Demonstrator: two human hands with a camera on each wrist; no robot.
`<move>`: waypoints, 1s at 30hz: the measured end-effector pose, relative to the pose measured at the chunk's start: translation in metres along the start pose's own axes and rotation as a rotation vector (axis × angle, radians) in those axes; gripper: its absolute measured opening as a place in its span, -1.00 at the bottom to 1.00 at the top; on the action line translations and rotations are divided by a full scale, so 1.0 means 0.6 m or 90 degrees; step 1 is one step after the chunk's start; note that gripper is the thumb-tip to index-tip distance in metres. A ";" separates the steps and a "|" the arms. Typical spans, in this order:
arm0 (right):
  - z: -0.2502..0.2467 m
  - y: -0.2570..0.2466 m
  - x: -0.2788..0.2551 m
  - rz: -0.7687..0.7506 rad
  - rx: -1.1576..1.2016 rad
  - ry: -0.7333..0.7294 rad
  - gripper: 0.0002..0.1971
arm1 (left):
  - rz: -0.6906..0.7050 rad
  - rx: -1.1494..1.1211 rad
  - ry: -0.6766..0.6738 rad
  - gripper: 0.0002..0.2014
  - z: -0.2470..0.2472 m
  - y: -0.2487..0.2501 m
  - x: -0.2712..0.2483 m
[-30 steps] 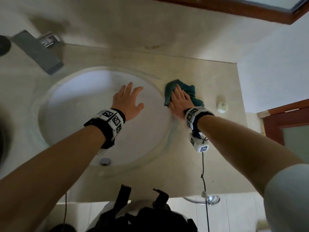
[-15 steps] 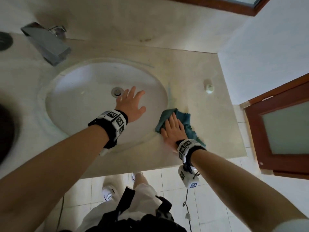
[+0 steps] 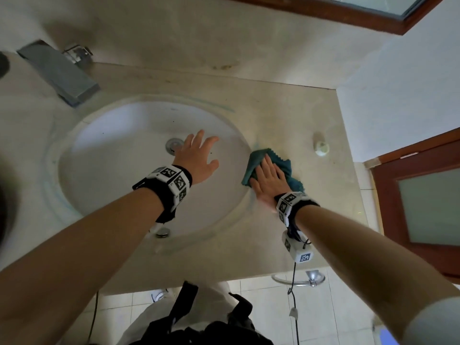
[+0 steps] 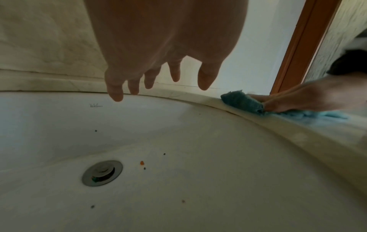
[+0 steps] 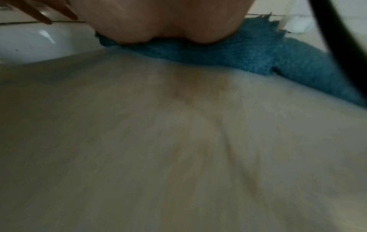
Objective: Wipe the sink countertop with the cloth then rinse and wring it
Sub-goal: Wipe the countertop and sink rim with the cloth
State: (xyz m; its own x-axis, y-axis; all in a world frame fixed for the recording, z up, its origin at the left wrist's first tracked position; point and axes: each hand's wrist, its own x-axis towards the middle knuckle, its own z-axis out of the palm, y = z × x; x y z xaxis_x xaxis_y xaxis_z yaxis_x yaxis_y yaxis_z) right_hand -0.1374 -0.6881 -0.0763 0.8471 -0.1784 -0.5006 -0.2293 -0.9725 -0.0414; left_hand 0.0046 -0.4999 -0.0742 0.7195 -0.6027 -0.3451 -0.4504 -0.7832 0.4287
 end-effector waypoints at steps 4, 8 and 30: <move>-0.042 0.035 0.081 -0.021 -0.024 0.008 -0.38 | -0.047 -0.015 -0.012 -0.37 -0.006 -0.011 0.049; -0.082 0.050 0.156 -0.032 -0.025 0.022 -0.39 | -0.078 -0.046 -0.011 -0.36 -0.019 -0.010 0.083; 0.044 -0.059 -0.059 0.089 0.043 0.066 -0.43 | -0.009 -0.012 0.042 -0.37 -0.009 -0.062 -0.105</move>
State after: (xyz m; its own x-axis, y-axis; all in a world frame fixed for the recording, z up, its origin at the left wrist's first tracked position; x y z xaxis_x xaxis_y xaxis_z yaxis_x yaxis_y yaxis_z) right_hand -0.1720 -0.6434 -0.0802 0.8486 -0.3287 -0.4144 -0.3770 -0.9254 -0.0379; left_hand -0.0213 -0.4322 -0.0638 0.7589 -0.5801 -0.2959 -0.4303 -0.7878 0.4407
